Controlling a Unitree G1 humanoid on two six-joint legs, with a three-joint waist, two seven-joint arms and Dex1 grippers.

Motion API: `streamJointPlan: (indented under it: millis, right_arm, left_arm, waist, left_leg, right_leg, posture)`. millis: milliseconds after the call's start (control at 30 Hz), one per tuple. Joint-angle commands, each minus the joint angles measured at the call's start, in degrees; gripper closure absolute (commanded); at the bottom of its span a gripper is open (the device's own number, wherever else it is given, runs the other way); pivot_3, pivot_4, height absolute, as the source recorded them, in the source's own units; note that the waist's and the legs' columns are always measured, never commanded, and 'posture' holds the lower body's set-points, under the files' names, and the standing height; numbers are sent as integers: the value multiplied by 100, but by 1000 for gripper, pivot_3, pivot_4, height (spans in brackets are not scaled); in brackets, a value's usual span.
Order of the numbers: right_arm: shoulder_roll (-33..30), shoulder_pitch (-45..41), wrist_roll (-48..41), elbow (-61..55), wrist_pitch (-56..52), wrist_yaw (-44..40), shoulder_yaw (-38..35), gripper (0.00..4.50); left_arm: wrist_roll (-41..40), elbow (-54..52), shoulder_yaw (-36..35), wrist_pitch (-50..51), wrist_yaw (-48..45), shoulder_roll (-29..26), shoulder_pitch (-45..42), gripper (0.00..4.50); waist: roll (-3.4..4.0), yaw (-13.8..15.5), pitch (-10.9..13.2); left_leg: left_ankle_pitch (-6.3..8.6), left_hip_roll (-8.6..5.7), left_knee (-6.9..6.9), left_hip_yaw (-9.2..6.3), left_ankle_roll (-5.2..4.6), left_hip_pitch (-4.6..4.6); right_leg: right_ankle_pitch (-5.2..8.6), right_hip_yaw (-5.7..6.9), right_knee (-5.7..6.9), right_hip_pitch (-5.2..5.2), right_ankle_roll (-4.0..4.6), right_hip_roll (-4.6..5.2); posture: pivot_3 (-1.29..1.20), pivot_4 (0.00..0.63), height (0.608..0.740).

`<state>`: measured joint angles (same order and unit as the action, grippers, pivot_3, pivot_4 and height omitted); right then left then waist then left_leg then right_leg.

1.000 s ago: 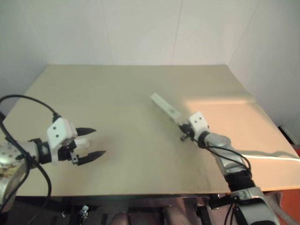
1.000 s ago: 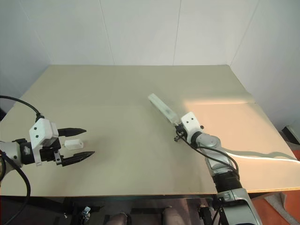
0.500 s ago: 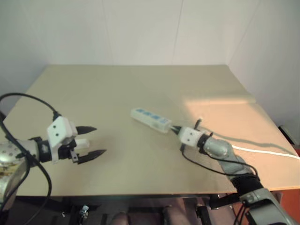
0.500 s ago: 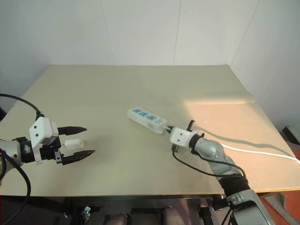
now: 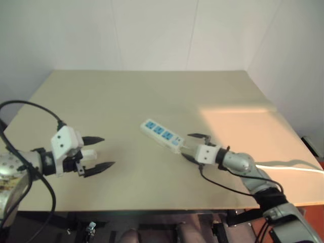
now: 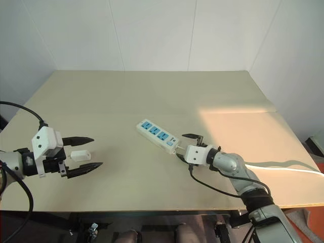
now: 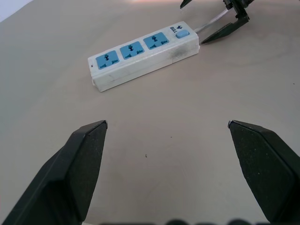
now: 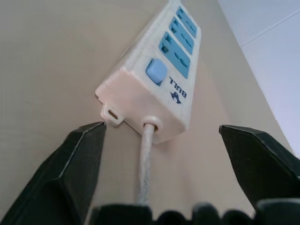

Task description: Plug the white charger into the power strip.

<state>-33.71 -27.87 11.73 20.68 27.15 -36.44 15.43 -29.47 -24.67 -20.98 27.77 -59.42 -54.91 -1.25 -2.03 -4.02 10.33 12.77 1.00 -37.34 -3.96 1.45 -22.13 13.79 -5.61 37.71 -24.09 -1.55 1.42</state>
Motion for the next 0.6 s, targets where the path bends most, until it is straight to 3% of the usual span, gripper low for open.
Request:
streamJointPlan:
  millis: [33,133,300,433,600]
  right_arm:
    - [-257,177,-879,-517,-333,-757,-317,48]
    - [-385,305,-1450,-799,-618,-1151,-536,48]
    - [-143,491,-2610,-1491,-1975,-1170,-1125,48]
    - [451,351,-3895,-2240,-4598,-235,-1579,48]
    - [781,247,-3912,-2706,-5538,130,-1409,48]
  left_arm:
    - [-36,-28,-28,-86,-50,-75,-77,0]
    - [-34,37,-24,-115,-104,-98,-127,0]
    - [-14,232,61,-212,-218,-113,-341,0]
    - [-73,345,166,-264,-281,-51,-541,0]
    - [-153,360,196,-180,-285,-29,-679,0]
  waist:
    - [0,2,0]
    - [0,4,1]
    - [0,2,0]
    - [0,-8,1]
    - [1,6,1]
  left_leg:
    - [0,0,0,0,0,-1]
    - [0,-1,0,0,0,-2]
    - [0,0,0,-1,0,4]
    - [0,3,0,-1,0,3]
    - [0,-1,0,-2,0,-7]
  right_leg:
    - [0,0,0,-1,0,0]
    - [0,0,1,-1,0,2]
    - [0,1,6,2,0,0]
    - [0,0,11,-2,1,-3]
    - [1,1,8,-10,0,0]
  posture:
    - [0,150,740]
    - [0,150,740]
    - [0,150,740]
    - [0,150,740]
    - [0,150,740]
